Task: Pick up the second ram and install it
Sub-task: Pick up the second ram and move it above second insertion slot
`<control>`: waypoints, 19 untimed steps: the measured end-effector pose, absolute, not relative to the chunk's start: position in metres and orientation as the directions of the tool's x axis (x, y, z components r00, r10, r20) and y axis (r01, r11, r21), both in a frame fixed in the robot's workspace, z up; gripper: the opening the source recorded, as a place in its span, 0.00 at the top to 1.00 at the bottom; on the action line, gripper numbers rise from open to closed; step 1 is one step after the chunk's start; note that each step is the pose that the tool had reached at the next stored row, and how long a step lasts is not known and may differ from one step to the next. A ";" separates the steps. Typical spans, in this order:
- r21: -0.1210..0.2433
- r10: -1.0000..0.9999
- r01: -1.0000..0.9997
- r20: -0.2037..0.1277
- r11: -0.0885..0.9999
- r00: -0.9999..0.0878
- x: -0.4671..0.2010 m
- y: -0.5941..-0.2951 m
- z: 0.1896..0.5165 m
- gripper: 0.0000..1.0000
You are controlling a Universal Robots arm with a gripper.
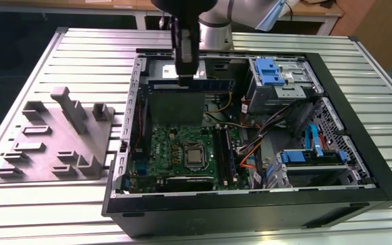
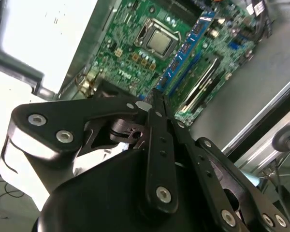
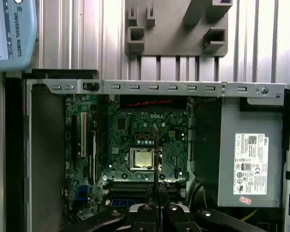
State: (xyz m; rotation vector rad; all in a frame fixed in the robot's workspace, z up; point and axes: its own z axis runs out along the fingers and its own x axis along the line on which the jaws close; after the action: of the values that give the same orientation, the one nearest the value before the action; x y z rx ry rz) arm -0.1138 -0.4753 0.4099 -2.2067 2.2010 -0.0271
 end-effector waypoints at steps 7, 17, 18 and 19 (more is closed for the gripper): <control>-0.030 -1.000 -1.000 -0.005 -0.002 0.003 -0.106 -0.475 0.410 0.88; -0.030 -1.000 -1.000 -0.017 -0.002 0.003 -0.106 -0.475 0.396 0.88; -0.030 -1.000 -1.000 -0.017 -0.002 0.003 -0.105 -0.475 0.395 0.88; -0.030 -1.000 -1.000 -0.017 -0.002 0.002 -0.105 -0.475 0.393 0.88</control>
State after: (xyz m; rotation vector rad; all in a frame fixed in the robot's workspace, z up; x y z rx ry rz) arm -0.1054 -0.4753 0.3928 -2.2005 2.1956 -0.0142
